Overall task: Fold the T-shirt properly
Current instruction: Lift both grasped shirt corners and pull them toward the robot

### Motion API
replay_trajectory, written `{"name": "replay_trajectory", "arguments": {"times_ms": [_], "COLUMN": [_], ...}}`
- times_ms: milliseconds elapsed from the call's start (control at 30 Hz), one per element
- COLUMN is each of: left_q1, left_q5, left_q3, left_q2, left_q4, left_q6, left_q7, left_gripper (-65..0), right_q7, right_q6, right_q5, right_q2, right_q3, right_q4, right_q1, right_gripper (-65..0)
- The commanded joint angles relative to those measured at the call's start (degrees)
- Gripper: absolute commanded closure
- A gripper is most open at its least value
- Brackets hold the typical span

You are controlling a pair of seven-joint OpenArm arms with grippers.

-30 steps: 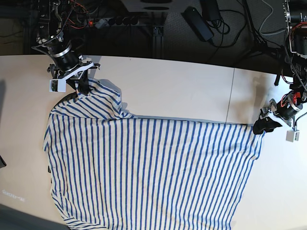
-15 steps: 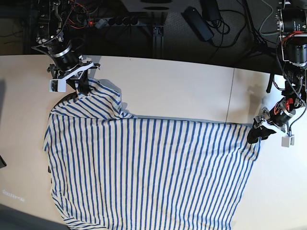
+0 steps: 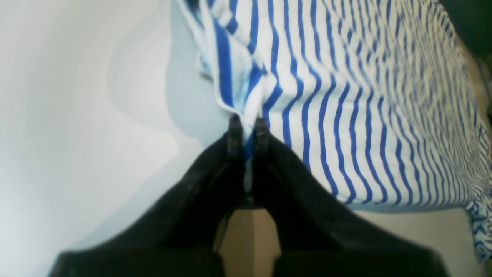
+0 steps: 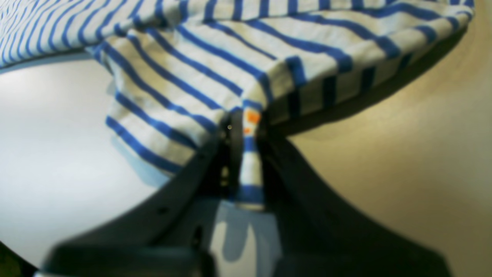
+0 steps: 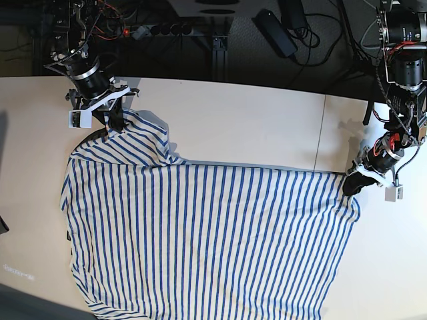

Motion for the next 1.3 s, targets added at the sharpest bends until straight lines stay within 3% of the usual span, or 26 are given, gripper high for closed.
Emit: {"name": "replay_trajectory", "arguments": {"times_ms": [0,133,333,433,733,1067,1267], "left_q1": [-0.92,-1.07,0.00,3.15,10.84,5.11,-0.11], "left_q5": [0.48,-0.98,-3.52,-5.38,-5.11,-2.08,-0.85], "left_q3": [0.00,0.00,-0.11,-0.11,-0.20,-0.48,-0.42], "left_q2": [-0.94,-1.18,-4.04,-5.18,-5.44,-5.70,-5.51], "left_q4": [0.44,1.57,6.62,13.46,31.21,31.26,24.39], "left_q6": [-3.26,-3.44,-3.44,-3.44,-3.44,-3.44,-3.44], "left_q7": [-0.04,0.61,4.04,6.58,7.39,7.32,6.47], "left_gripper": [0.0,0.0,0.0,0.0,0.0,0.0,0.0], "right_q7": [-1.70,-2.38,-10.58,-10.80,-12.52,-12.24,-12.26], "right_q6": [2.67,2.71,2.73,2.91,3.45,4.83,4.83], "right_q5": [-0.76,-0.33,6.03,9.31,12.81,12.85,10.91], "right_q2": [0.35,0.50,1.44,2.56,6.14,13.64,18.51], "right_q3": [-0.02,0.83,7.37,10.91,16.31,17.27,14.21], "right_q4": [0.26,1.25,5.27,6.93,15.89,21.22,19.85], "right_q1": [-0.33,-0.39,-1.07,-2.82,-6.56,-0.90,5.57], "right_gripper": [0.0,0.0,0.0,0.0,0.0,0.0,0.0]}}
